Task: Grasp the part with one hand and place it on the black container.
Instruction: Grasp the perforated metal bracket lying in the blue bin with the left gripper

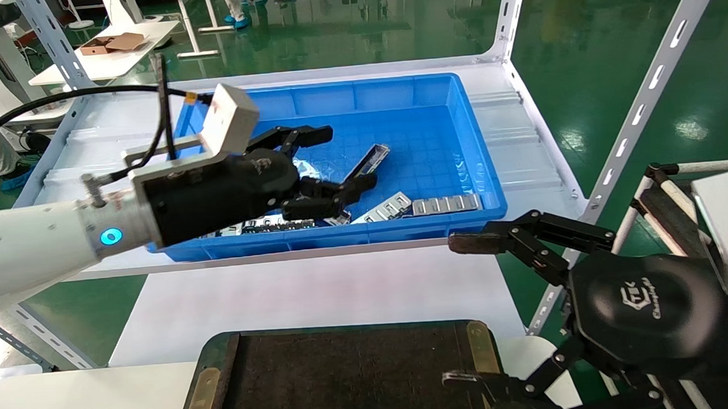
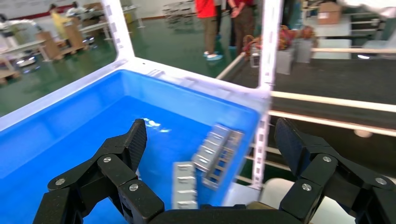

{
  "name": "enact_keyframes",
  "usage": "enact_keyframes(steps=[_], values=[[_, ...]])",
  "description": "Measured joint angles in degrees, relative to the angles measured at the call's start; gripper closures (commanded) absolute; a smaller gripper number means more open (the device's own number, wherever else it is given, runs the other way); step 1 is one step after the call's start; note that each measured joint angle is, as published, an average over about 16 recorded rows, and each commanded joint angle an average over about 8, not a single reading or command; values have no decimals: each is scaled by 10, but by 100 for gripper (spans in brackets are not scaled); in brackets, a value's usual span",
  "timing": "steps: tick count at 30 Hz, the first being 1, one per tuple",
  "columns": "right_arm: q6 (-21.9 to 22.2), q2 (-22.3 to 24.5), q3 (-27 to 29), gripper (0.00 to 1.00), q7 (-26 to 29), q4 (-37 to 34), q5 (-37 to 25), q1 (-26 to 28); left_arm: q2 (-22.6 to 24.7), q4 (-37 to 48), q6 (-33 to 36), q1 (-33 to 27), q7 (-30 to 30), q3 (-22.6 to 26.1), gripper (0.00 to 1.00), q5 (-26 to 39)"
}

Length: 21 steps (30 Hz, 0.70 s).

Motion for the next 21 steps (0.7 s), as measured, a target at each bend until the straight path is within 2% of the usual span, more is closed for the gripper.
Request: enact_keyframes(steps=[14, 21], values=[[0, 0, 0, 0, 0, 0, 0, 0, 124, 220, -91, -95, 68, 28, 0, 64], [0, 0, 0, 0, 0, 0, 0, 0, 170, 314, -140, -125, 105, 40, 0, 80]])
